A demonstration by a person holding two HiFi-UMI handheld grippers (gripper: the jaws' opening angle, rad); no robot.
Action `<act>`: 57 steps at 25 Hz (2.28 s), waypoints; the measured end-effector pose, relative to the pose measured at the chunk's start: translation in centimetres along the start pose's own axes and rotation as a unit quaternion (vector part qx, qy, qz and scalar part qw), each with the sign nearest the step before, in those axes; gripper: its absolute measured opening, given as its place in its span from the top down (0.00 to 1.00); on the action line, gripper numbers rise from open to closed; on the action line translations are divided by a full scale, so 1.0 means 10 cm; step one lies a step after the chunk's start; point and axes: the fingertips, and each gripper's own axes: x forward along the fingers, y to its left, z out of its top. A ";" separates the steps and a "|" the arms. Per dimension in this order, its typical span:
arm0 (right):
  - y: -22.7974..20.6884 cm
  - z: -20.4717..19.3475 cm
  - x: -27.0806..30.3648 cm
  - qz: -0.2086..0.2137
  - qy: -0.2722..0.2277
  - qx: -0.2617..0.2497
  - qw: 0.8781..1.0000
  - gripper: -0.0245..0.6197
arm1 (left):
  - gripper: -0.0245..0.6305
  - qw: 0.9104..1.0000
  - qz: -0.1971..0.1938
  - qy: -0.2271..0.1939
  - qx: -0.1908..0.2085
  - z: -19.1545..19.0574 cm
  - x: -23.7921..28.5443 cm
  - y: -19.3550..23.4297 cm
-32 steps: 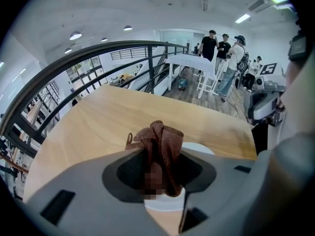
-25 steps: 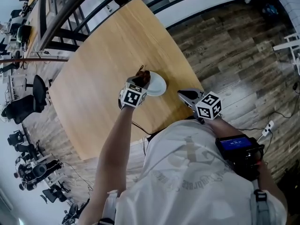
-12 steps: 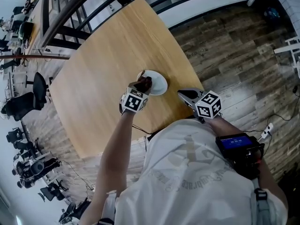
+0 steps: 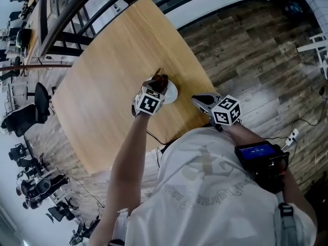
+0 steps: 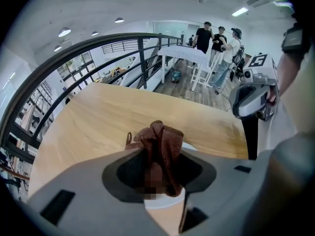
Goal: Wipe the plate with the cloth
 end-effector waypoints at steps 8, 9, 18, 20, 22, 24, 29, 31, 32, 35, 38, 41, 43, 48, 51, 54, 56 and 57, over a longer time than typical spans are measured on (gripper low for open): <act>-0.14 0.07 -0.07 0.001 0.001 0.003 1.000 0.94 | 0.70 0.999 0.002 0.032 -0.011 -0.06 0.02 0.00; -0.14 0.08 -0.06 0.003 0.002 0.004 1.000 0.94 | 0.70 0.999 0.002 0.034 -0.017 -0.09 -0.01 0.00; -0.17 0.18 0.06 0.039 0.025 -0.010 0.999 0.94 | 0.70 0.996 0.001 0.053 -0.066 -0.37 -0.11 -0.14; -0.15 0.19 0.10 0.044 0.031 -0.014 0.998 0.94 | 0.70 0.996 -0.001 0.055 -0.075 -0.44 -0.13 -0.18; -0.13 0.19 0.13 0.048 0.036 -0.016 0.998 0.94 | 0.70 0.995 -0.004 0.055 -0.082 -0.48 -0.14 -0.21; -0.12 0.19 0.15 0.051 0.040 -0.016 0.998 0.94 | 0.70 0.995 -0.007 0.052 -0.090 -0.47 -0.14 -0.24; -0.14 0.20 0.12 0.051 0.044 -0.013 0.998 0.94 | 0.70 0.995 -0.008 0.048 -0.091 -0.36 -0.10 -0.29; -0.17 0.19 0.12 0.050 0.044 -0.012 0.998 0.94 | 0.70 0.995 -0.006 0.046 -0.089 -0.30 -0.06 -0.28; -0.18 0.19 0.11 0.049 0.044 -0.011 0.998 0.94 | 0.70 0.995 -0.005 0.043 -0.087 -0.25 -0.05 -0.27; -0.24 0.23 0.03 0.045 0.038 -0.010 0.998 0.94 | 0.70 0.997 -0.004 0.035 -0.074 -0.05 0.00 -0.28; -0.31 0.25 -0.04 0.039 0.032 -0.006 0.999 0.94 | 0.70 0.997 -0.005 0.031 -0.064 0.11 0.05 -0.27; -0.35 0.20 -0.07 0.037 0.030 0.002 0.999 0.94 | 0.70 0.997 -0.009 0.033 -0.069 0.15 0.09 -0.29; -0.33 0.16 -0.08 0.041 0.031 0.006 0.999 0.94 | 0.70 0.997 -0.014 0.037 -0.072 0.13 0.10 -0.35; -0.18 0.02 -0.05 0.065 0.059 -0.022 0.996 0.94 | 0.70 0.996 -0.010 0.050 -0.072 -0.05 0.00 -0.53; -0.10 -0.06 -0.06 0.082 0.076 -0.037 0.993 0.94 | 0.70 0.995 -0.006 0.039 -0.095 -0.11 -0.05 -0.62; -0.08 -0.10 -0.07 0.088 0.090 -0.055 0.991 0.94 | 0.70 0.993 0.004 0.027 -0.115 -0.10 -0.04 -0.65; -0.07 -0.14 -0.08 0.085 0.100 -0.069 0.989 0.94 | 0.70 0.993 0.006 0.016 -0.120 -0.03 -0.01 -0.69; -0.07 -0.15 -0.08 0.084 0.103 -0.075 0.988 0.94 | 0.70 0.993 0.008 0.010 -0.118 0.02 0.00 -0.70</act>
